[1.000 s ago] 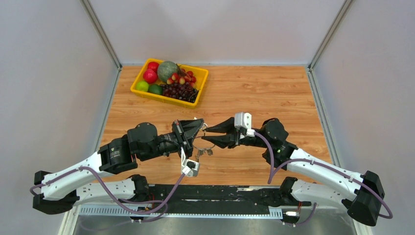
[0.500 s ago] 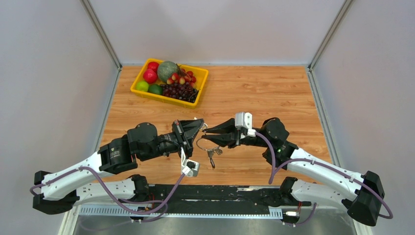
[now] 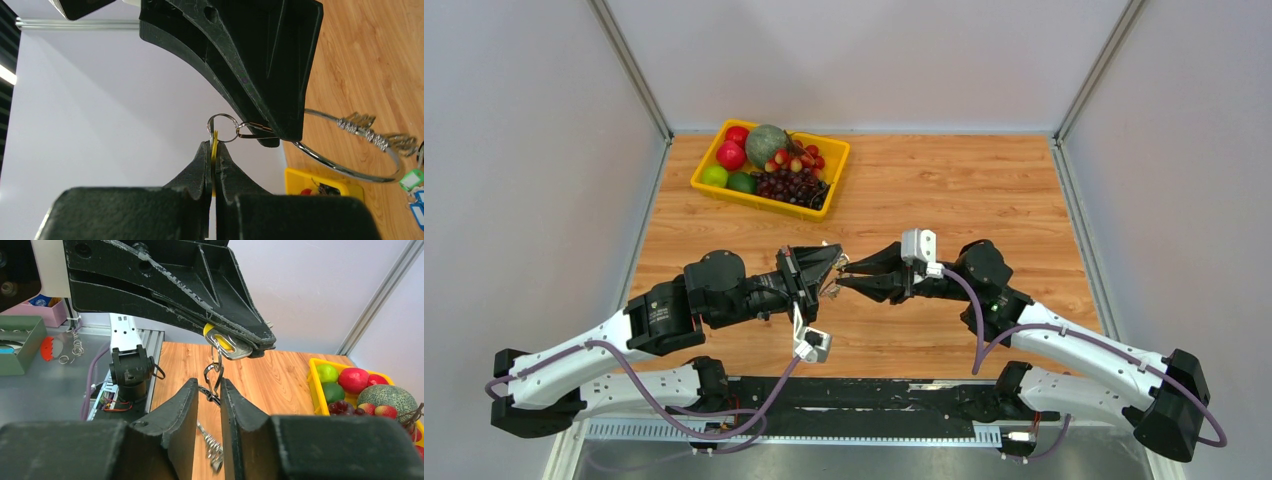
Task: Remove the keys from the keyring
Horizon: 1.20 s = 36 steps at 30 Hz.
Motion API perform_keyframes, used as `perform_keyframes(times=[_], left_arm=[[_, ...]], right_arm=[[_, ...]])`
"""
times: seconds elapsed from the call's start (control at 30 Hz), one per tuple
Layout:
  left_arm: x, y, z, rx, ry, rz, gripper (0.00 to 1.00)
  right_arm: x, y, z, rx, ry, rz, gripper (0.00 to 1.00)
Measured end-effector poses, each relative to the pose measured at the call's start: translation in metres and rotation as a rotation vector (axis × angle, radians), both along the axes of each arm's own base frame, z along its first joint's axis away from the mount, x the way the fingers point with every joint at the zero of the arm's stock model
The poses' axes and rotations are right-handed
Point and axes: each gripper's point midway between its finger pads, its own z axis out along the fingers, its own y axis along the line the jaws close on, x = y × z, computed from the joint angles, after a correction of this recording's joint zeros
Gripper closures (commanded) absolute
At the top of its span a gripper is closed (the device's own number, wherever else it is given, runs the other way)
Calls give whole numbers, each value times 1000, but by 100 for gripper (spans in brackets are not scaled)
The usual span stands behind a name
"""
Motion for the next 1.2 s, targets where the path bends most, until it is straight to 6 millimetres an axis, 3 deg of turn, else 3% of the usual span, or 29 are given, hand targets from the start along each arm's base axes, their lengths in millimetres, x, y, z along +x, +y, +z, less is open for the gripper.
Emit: perform_keyframes(times=[0.2, 0.4, 0.7, 1.2], left_arm=[[-1, -1, 0, 0, 1, -6, 100], [-1, -1, 0, 0, 2, -9, 100], [-5, -2, 2, -9, 9, -30, 100], [-7, -1, 5, -20, 7, -38, 100]], right_arm=[[0, 0, -1, -7, 4, 3, 77], [-1, 0, -1, -8, 5, 6, 62], [-2, 0, -1, -8, 3, 10, 57], [-8, 1, -2, -14, -4, 46, 69]])
